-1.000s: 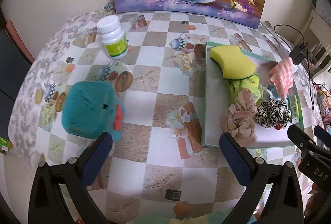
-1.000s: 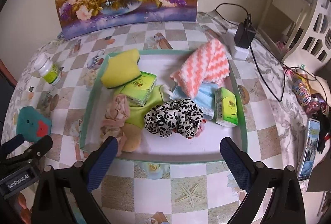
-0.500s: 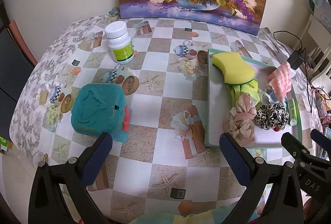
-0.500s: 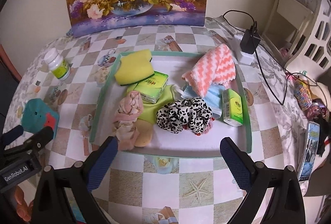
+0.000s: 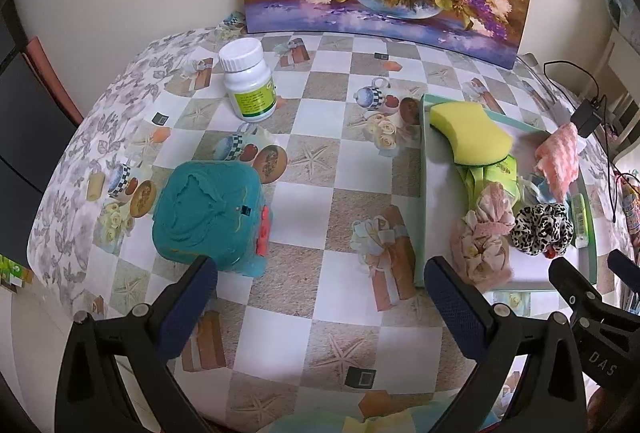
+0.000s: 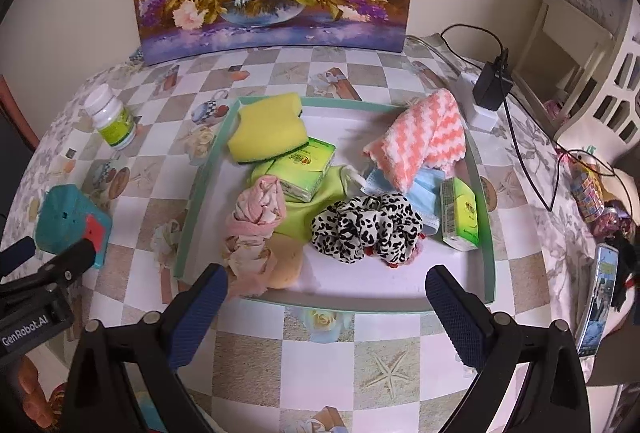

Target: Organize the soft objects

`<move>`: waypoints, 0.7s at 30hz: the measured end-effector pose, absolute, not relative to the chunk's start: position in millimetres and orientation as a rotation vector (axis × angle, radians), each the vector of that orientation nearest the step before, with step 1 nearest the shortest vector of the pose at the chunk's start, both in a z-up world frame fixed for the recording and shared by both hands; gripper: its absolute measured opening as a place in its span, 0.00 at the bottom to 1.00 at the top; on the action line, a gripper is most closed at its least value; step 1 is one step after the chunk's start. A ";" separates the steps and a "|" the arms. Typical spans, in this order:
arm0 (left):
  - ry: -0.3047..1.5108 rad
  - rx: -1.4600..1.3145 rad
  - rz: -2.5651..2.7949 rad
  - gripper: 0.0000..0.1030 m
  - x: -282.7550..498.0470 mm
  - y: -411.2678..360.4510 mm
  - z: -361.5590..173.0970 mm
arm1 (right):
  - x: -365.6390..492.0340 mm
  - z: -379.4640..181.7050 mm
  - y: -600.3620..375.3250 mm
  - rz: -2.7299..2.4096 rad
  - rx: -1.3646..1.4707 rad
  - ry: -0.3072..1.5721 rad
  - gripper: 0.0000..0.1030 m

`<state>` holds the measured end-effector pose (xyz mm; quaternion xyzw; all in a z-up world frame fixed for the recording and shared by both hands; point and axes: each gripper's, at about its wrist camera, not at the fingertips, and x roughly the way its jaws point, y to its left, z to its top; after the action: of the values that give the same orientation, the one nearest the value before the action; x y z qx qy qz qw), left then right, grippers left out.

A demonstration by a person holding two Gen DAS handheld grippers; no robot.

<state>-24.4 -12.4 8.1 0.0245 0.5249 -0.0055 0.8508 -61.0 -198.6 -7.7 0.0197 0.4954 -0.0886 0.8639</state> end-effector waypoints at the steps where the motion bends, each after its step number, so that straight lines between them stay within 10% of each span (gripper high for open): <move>1: 1.104 0.055 -0.011 1.00 -24.5 -12.6 8.1 | -60.8 -7.5 -197.6 -0.184 0.037 1.036 0.98; 21: 1.123 0.078 0.006 1.00 -22.8 -13.7 4.3 | -59.0 -10.8 -199.0 -0.197 0.036 1.048 0.98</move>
<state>-22.8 -13.7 4.3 0.0369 0.5324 0.0027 0.8457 -59.0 -198.9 -10.8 0.0171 0.4995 -0.0940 0.8610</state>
